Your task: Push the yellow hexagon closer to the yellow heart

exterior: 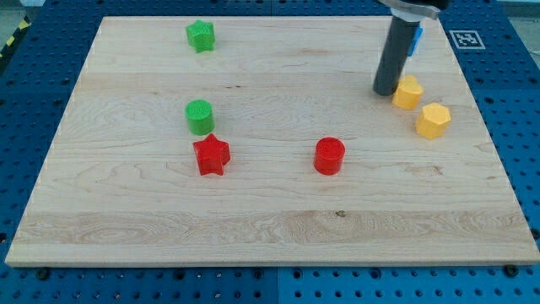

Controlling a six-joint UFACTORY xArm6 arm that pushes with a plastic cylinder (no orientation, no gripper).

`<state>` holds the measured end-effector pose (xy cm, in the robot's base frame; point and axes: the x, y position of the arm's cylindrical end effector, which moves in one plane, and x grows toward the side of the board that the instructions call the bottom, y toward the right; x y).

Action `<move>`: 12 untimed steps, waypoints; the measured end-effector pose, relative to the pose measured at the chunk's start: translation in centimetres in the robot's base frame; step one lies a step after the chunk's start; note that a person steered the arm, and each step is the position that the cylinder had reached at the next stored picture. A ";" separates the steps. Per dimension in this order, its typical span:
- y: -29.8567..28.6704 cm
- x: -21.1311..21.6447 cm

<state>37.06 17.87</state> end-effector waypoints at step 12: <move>3.7 12.8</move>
<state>49.90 21.57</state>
